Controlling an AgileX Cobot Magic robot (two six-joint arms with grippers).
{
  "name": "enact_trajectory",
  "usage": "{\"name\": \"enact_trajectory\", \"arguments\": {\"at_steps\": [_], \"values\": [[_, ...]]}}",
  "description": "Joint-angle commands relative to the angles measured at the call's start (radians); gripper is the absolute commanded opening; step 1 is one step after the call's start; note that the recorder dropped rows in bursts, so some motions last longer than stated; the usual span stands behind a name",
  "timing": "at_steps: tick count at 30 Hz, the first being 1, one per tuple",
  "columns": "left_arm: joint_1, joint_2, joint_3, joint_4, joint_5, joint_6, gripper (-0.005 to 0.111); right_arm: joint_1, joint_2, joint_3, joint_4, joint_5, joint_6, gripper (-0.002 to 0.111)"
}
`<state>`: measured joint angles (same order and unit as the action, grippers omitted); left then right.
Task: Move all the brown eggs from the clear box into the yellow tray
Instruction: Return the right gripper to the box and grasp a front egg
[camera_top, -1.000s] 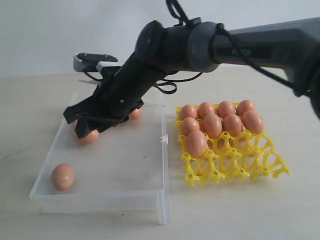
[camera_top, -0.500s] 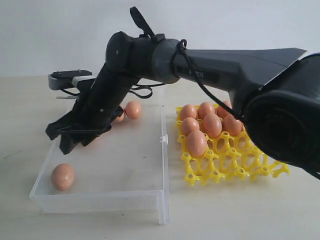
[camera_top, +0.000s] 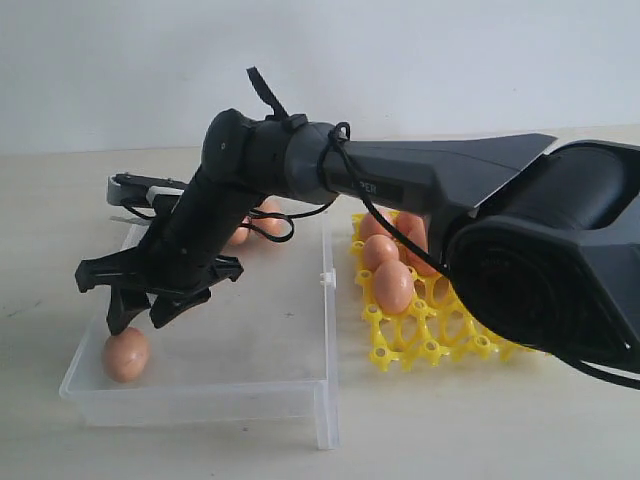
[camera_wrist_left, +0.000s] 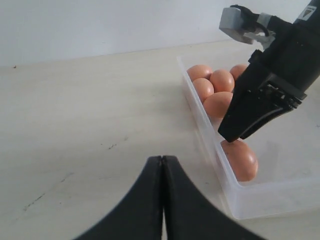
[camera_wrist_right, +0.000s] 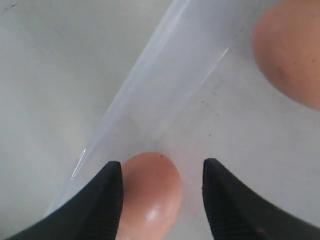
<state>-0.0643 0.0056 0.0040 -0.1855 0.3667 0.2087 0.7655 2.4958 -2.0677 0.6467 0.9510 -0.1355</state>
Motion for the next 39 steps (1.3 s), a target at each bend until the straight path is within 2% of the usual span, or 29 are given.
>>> {"name": "enact_trajectory", "arguments": {"at_steps": [1, 8, 35, 38, 39], "values": [[-0.004, -0.006, -0.004, -0.003, -0.010, 0.000, 0.000, 0.002, 0.013, -0.010, 0.038, 0.040, 0.008, 0.048], [-0.004, -0.006, -0.004, -0.003, -0.010, 0.000, 0.000, 0.007, 0.015, -0.010, 0.063, 0.063, 0.006, 0.057], [-0.004, -0.006, -0.004, -0.003, -0.010, 0.000, 0.000, 0.014, 0.065, -0.010, 0.136, 0.085, 0.006, 0.055], [-0.004, -0.006, -0.004, -0.003, -0.010, 0.000, 0.000, 0.014, 0.067, -0.010, 0.131, 0.068, 0.001, 0.044], [-0.004, -0.006, -0.004, -0.003, -0.010, 0.000, 0.000, 0.014, 0.067, -0.010, 0.131, 0.064, -0.011, 0.033]]}}
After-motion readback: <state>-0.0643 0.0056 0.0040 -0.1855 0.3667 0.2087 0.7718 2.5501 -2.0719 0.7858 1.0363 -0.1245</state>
